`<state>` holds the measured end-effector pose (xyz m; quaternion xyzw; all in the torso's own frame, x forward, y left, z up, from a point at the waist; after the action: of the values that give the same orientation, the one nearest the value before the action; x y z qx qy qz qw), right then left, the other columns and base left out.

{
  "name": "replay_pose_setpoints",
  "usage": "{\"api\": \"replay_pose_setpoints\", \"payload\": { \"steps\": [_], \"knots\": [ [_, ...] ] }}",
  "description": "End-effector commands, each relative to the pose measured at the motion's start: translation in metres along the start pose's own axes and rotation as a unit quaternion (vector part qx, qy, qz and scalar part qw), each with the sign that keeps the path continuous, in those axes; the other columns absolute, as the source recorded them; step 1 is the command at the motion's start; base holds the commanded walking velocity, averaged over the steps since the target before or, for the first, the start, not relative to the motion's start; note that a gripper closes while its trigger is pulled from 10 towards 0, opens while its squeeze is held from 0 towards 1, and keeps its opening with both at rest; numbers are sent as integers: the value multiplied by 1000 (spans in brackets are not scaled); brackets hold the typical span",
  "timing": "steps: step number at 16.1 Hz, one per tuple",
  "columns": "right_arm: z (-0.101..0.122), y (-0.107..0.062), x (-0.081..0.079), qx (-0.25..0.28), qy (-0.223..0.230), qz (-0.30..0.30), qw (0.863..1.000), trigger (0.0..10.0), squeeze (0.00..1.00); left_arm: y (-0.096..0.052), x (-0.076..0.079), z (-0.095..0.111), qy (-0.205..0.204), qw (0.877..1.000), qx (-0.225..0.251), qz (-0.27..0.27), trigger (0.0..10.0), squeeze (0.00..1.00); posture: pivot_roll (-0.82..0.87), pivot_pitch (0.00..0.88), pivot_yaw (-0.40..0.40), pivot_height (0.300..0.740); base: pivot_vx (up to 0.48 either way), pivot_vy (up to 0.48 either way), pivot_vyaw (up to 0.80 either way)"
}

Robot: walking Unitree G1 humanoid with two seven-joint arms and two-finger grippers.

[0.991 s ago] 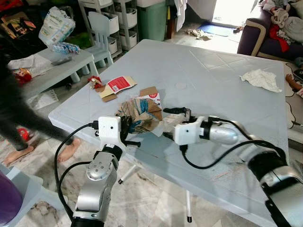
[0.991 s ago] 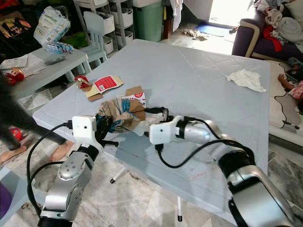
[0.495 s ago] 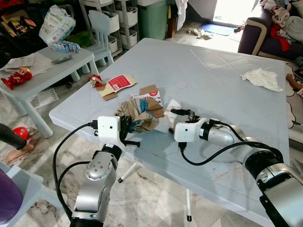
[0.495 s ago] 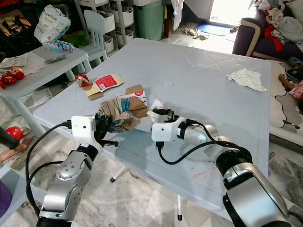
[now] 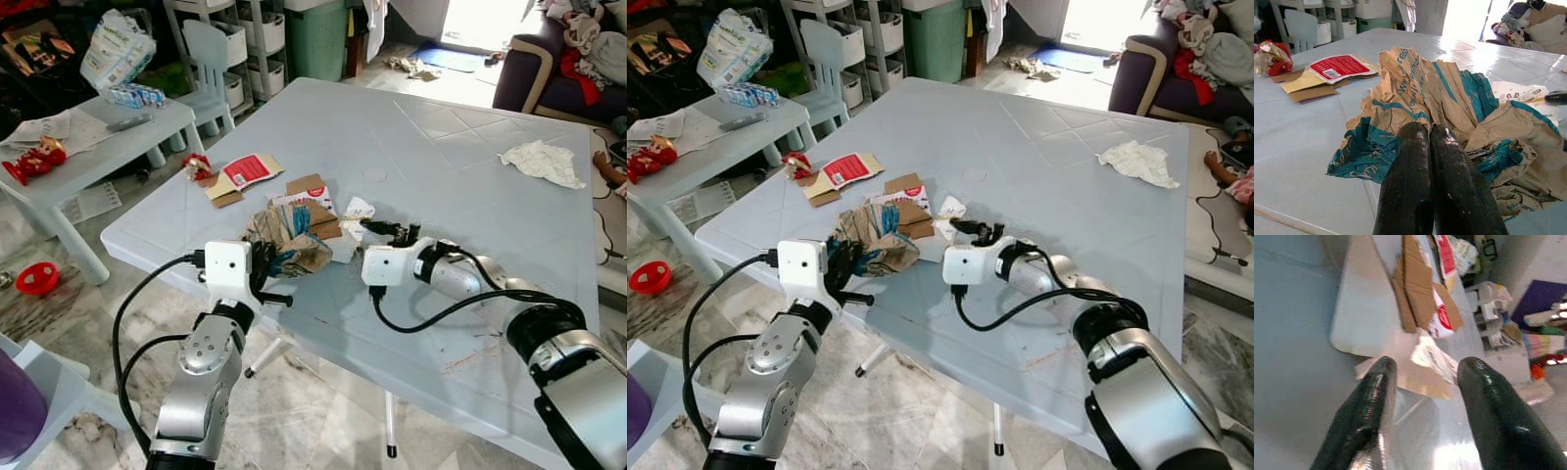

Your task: Picking trash to rubbish bin

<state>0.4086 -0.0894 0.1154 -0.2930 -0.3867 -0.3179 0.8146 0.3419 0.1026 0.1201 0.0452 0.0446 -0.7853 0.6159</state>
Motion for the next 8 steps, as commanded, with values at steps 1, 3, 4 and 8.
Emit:
{"api": "replay_pose_setpoints", "payload": {
  "steps": [1,3,4,8],
  "knots": [
    [5,6,1,2,-14,-6,1000,0,0,-2,0,3,-3,1000,4,0,0,0,-1,58,15,740,0,0,0],
    [9,9,1,6,-16,-15,1000,1412,0,-2,1,4,-4,1000,5,-1,0,0,3,57,13,740,0,0,0],
    [10,10,1,9,-17,-18,1000,1569,0,-2,1,4,-4,1000,5,-1,0,0,3,57,13,740,0,0,0],
    [15,14,7,13,-23,-34,999,627,0,-3,-2,4,-4,1000,6,5,0,0,20,54,-3,740,0,0,0]
  ]
}}
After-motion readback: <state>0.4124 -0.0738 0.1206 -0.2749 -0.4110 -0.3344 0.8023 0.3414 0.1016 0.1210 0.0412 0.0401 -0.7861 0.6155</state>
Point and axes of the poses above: a point about 5 cm out from each wrist's last joint towards the gripper, its own y axis pointing out of the wrist towards the gripper, its own z axis along the axis of the wrist's last joint, x = y × z, the point moved 6 cm from there along y, pointing out of the wrist towards the gripper, and after that the axes turned 13 degrees about y, right-handed, at the moved point
